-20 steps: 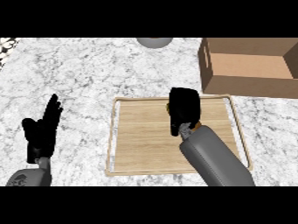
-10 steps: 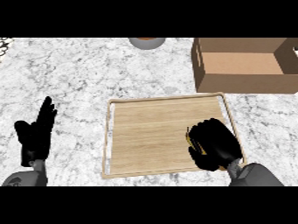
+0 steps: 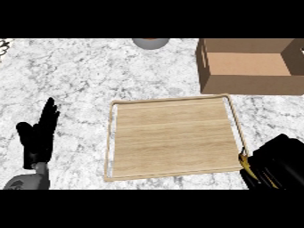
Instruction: Pick the pear from the tray and place it in the cardboard box
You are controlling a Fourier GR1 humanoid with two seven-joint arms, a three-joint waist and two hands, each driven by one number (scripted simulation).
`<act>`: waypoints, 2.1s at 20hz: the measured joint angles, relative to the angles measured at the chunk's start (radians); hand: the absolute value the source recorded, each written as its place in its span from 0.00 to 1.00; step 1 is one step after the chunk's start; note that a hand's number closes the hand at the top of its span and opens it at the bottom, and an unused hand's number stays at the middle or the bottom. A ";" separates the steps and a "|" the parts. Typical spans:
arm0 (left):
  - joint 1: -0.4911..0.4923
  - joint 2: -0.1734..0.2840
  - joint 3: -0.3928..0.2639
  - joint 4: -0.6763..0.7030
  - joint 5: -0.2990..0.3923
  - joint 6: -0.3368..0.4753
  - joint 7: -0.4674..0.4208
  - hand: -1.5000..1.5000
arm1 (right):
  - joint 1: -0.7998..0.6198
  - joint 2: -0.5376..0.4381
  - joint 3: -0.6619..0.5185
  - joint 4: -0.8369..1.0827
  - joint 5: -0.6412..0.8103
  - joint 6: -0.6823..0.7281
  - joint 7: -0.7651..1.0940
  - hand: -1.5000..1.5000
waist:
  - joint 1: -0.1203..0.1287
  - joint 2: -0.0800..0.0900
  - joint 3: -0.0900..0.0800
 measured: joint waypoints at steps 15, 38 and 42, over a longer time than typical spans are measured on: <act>-0.037 -0.002 0.001 0.028 -0.008 -0.026 -0.009 0.50 | -0.174 -0.101 -0.565 0.040 -0.389 0.174 0.005 1.00 | 0.037 0.009 0.000; -0.057 -0.037 -0.022 0.020 -0.044 -0.019 0.001 0.50 | -0.823 0.060 -0.395 1.239 -0.045 -0.140 -0.406 1.00 | 0.075 0.021 0.001; -0.074 -0.034 -0.019 0.034 -0.041 -0.028 -0.001 0.50 | -0.907 0.088 -0.410 1.448 -0.027 -0.154 -0.430 0.00 | 0.083 0.025 0.002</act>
